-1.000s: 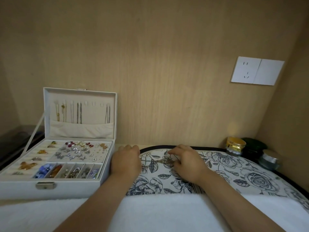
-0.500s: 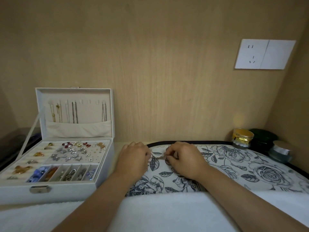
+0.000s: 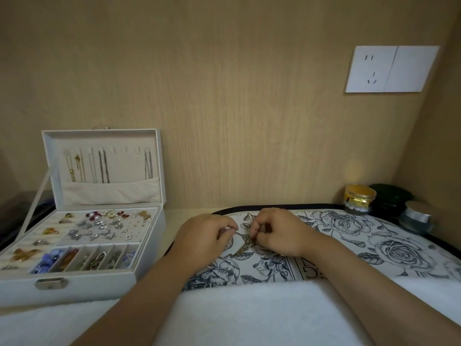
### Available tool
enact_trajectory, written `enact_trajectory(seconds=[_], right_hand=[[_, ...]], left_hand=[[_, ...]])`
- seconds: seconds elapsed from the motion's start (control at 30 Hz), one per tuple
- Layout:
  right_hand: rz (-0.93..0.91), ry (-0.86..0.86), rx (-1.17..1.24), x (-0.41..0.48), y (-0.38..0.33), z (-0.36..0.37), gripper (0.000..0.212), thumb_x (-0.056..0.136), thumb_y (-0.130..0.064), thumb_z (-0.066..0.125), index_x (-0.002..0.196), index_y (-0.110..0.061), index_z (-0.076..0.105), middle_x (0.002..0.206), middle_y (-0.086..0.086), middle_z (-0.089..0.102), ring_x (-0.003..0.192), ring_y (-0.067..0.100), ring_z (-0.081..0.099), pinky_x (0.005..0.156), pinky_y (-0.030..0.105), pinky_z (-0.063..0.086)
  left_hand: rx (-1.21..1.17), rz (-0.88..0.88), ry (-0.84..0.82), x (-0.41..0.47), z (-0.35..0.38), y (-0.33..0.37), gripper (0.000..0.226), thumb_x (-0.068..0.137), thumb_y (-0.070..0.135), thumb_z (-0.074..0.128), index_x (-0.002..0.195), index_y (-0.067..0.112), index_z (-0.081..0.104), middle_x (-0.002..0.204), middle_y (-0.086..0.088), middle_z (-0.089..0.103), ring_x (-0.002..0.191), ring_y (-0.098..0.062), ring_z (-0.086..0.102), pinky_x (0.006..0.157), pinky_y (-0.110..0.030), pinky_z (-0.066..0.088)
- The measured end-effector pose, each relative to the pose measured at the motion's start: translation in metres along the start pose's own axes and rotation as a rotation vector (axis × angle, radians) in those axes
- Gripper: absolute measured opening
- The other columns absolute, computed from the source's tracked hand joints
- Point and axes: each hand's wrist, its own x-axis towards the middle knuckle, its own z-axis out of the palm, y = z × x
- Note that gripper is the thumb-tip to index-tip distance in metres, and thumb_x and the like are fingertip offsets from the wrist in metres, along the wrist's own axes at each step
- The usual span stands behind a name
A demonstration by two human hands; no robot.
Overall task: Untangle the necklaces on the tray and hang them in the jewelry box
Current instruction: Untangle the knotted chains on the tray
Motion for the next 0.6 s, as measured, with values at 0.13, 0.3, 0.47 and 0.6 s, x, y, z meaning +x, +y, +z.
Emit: enact_trajectory(seconds=[0.13,0.3,0.47,0.6], right_hand=[[0.003,-0.014,0.035,0.001,0.004,0.001,0.020,0.083,-0.020,0.072,0.099,-0.029,0.077,0.097,-0.013,0.067,0.082,-0.003,0.061,0.079,0.018,0.052],[-0.004,0.019,0.084,0.001,0.005,-0.001,0.002,0.084,-0.027,0.080,0.085,-0.027,0.079,0.087,-0.012,0.070,0.083,-0.002,0.064,0.079,0.021,0.054],[0.017,0.016,0.025,0.000,0.007,-0.002,0.011,0.088,-0.031,0.076,0.078,-0.029,0.073,0.085,-0.015,0.069,0.078,-0.008,0.061,0.069,0.010,0.045],[0.050,0.034,-0.079,0.001,0.008,-0.003,0.016,0.091,-0.033,0.070,0.080,-0.021,0.074,0.086,-0.008,0.072,0.078,0.004,0.065,0.074,0.026,0.054]], left_hand=[[0.036,0.053,-0.108,0.005,0.008,-0.002,0.023,0.093,0.042,0.062,0.115,0.042,0.071,0.097,0.018,0.057,0.098,-0.005,0.045,0.079,-0.028,0.043],[0.172,0.103,-0.091,0.012,0.013,-0.003,0.013,0.096,0.033,0.060,0.100,0.030,0.073,0.101,0.012,0.059,0.099,-0.010,0.047,0.078,-0.027,0.039],[0.311,-0.041,0.006,0.005,0.018,-0.011,0.014,0.089,0.008,0.058,0.095,0.021,0.060,0.094,0.006,0.057,0.088,-0.016,0.051,0.079,-0.030,0.039],[0.374,-0.152,-0.030,-0.001,0.013,-0.011,0.022,0.090,0.007,0.044,0.105,0.021,0.051,0.099,0.006,0.058,0.090,-0.016,0.049,0.081,-0.031,0.033]])
